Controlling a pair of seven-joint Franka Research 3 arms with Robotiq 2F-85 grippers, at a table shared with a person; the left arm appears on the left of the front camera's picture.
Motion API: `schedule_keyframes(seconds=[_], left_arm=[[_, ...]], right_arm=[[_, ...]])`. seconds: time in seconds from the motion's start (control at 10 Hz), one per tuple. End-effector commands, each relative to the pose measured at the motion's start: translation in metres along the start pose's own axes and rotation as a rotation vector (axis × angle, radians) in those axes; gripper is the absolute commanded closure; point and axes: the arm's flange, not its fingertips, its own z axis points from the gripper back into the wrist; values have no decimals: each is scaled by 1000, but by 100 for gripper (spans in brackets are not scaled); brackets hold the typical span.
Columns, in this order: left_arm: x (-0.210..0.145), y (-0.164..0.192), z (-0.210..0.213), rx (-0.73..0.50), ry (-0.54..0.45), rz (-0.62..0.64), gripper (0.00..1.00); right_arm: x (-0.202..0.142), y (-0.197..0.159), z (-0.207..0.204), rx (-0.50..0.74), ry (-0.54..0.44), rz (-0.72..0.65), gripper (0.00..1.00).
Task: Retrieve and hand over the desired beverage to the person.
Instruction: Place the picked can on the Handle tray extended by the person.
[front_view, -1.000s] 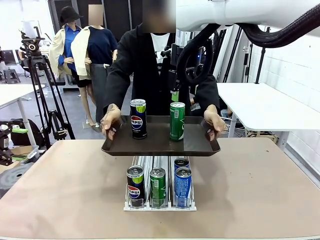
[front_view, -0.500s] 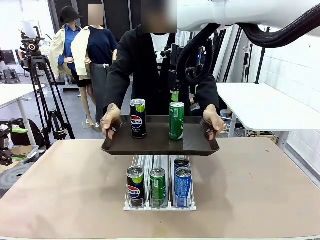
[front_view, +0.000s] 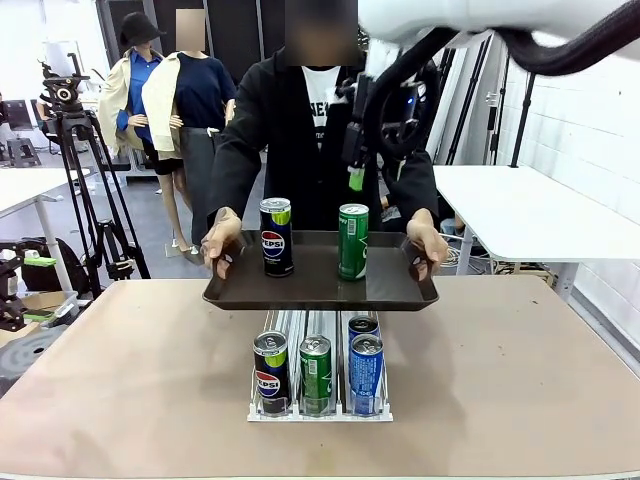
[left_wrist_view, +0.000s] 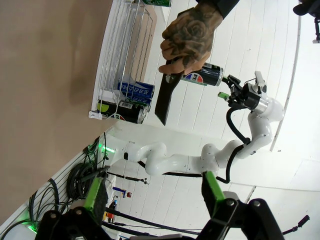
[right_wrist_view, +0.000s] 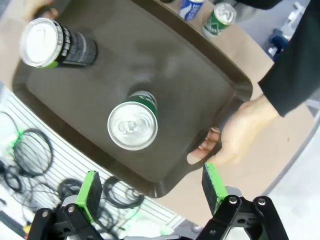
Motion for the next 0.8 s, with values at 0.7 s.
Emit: schedule_keyframes(seconds=[0.7], left_arm=[[-4,-1,1,6,2,-1,0]], right_arm=[[-174,-119,-9,404,-176,-413,0]])
